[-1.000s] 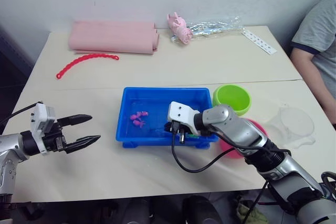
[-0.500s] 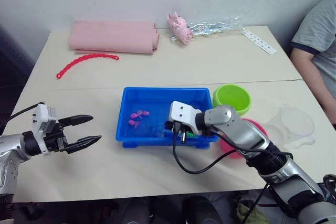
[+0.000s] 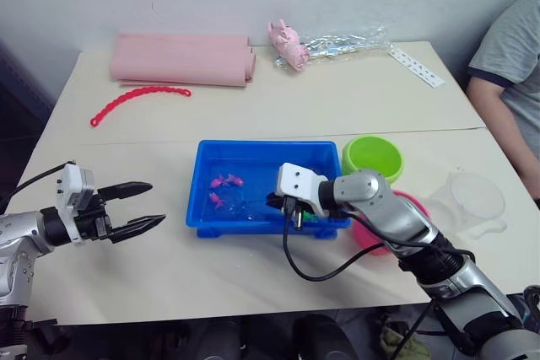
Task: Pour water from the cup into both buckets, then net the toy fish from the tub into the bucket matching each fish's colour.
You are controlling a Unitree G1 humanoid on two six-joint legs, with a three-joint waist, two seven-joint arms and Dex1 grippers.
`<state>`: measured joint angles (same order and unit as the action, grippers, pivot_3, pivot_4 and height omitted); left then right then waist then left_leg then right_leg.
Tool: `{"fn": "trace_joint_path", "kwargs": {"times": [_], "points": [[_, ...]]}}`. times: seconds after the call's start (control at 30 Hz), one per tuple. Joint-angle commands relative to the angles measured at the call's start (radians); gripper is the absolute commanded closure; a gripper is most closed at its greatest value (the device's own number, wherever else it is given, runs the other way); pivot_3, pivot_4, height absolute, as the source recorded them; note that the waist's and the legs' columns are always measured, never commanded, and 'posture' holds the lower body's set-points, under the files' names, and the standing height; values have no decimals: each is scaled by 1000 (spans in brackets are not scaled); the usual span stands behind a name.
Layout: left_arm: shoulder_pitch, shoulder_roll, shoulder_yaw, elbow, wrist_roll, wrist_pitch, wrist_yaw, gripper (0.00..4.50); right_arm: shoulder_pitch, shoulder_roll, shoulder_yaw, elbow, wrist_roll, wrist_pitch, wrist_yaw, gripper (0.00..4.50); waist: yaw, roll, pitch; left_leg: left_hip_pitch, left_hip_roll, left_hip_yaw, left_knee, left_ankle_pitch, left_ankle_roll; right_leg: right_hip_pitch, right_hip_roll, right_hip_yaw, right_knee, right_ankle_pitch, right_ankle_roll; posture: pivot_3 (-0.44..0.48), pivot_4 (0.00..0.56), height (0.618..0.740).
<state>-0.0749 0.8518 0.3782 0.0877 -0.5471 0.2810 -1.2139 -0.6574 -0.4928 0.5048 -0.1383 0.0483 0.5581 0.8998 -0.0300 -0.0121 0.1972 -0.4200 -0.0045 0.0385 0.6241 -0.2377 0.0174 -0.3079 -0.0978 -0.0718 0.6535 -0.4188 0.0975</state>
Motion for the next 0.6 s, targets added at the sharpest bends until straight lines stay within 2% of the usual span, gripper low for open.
{"fn": "trace_joint_path", "kwargs": {"times": [0.03, 0.33, 0.6], "points": [[-8, 3, 8, -11, -4, -14, -2, 62, -12, 27, -5, 8, -21, -9, -15, 4500, 0, 0, 0, 0, 0, 0, 0, 0, 0, 0, 0, 0, 0, 0, 0, 0, 150, 740], [-8, 3, 8, -8, -2, -17, 0, 62, 4, 60, -42, 17, -15, -87, -8, 4500, 0, 0, 0, 0, 0, 0, 1, 0, 0, 0, 0, 0, 0, 0, 0, 0, 150, 740], [-11, 1, 5, 1, 2, -27, 1, 62, 56, -11, -113, -85, 55, -68, 70, 4500, 1, 0, 0, 0, 0, 0, 1, 0, 0, 0, 0, 0, 0, 0, 0, 0, 150, 740]]}}
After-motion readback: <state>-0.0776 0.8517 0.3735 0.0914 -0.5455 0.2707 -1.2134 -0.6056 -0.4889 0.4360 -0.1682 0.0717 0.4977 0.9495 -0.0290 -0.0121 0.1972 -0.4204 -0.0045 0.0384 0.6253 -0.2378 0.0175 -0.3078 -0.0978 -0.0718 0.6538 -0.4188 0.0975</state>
